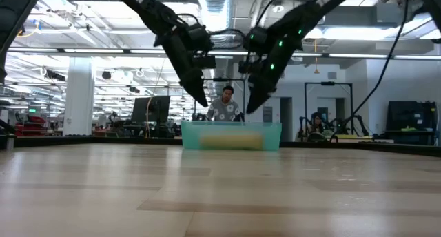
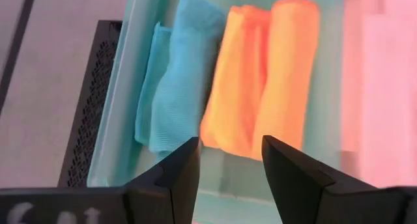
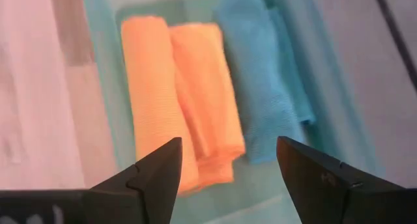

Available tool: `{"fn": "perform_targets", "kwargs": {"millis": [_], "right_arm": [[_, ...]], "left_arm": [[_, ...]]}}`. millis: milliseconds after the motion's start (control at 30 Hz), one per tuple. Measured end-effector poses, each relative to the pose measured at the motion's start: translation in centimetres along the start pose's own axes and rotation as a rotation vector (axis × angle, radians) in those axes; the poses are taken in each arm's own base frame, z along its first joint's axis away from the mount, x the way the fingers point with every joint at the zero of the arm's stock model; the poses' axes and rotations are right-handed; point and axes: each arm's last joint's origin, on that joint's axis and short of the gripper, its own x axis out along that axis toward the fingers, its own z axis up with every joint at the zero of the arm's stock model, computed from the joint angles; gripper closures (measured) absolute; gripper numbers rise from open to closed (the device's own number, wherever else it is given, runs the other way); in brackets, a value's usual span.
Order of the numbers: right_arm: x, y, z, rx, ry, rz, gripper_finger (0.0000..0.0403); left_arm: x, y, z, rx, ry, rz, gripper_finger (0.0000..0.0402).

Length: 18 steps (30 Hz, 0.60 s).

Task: Roll microfiber towels into tight, uniform cylinder then place into a basket
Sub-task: Return to Home Position

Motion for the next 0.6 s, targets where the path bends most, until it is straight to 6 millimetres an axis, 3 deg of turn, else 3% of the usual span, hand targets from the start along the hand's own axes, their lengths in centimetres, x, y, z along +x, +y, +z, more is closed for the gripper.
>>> {"fn": "perform_targets", "kwargs": {"millis": [267, 600], "right_arm": [[-5.6, 1.3, 0.2, -0.017, -0.099, -0.004, 0.0131], [-7.3, 6.3, -5.1, 0.049, -0.214, 0.033, 0.0131]], "left_arm": [[-3.1, -1.0, 0.3, -0.05, -0.093, -0.12, 0.0244], [-4.7, -5.8, -3.9, -0.101, -0.253, -0.112, 0.0244]]}}
